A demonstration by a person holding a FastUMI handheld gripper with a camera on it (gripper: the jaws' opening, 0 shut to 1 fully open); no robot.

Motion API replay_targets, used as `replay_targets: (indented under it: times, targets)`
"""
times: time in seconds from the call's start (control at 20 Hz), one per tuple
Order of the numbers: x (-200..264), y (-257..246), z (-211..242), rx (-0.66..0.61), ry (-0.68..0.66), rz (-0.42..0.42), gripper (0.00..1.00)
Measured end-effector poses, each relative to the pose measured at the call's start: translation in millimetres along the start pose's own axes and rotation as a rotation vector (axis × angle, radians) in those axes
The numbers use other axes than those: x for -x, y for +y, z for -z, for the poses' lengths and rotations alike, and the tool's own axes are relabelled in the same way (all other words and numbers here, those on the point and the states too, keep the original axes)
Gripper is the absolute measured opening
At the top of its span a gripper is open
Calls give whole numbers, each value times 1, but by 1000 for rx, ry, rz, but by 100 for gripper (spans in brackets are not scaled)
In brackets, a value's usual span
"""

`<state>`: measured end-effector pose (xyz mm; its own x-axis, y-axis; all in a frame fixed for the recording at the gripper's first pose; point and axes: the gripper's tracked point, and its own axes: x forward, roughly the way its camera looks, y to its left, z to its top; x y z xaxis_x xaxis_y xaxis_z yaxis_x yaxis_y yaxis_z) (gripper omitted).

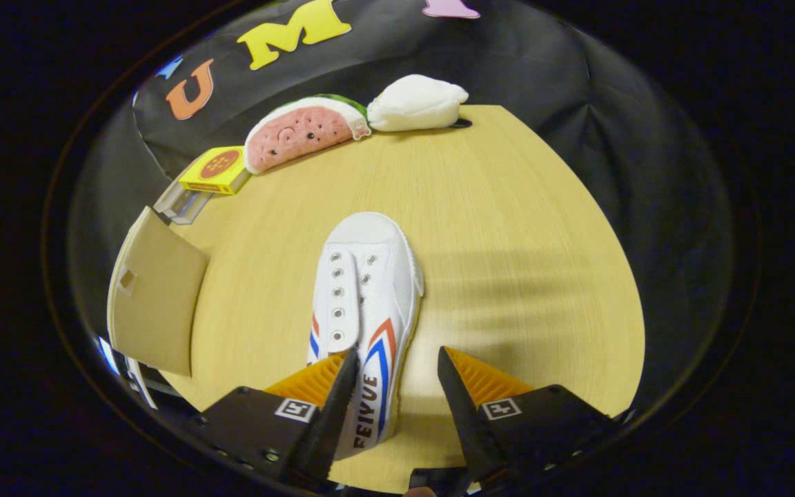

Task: Open the storage box then place both shoes into the box .Put the left shoe in first, then the right shoe, with the right side of both shoes facing outward in a uniform manner.

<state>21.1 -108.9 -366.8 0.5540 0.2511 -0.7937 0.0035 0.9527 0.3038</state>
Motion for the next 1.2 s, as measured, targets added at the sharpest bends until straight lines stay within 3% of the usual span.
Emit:
replay_targets:
  times: [0.15, 0.25, 0.4, 0.5, 0.6, 0.65, 1.0, 1.2]
  targets:
    - [-2, 9, 0, -28, 34, -47, 58]
    - [-3, 8, 0, -49, 45, -36, 39]
    - [6, 4, -1, -70, 50, -28, 30]
    - [3, 5, -1, -107, 51, -40, 8]
    - [2, 9, 0, -154, 55, -52, 8]
    - [14, 10, 0, -164, 48, -50, 1]
    - [30, 21, -7, -174, 34, -71, 0]
    - [65, 77, -8, -182, 9, -100, 0]
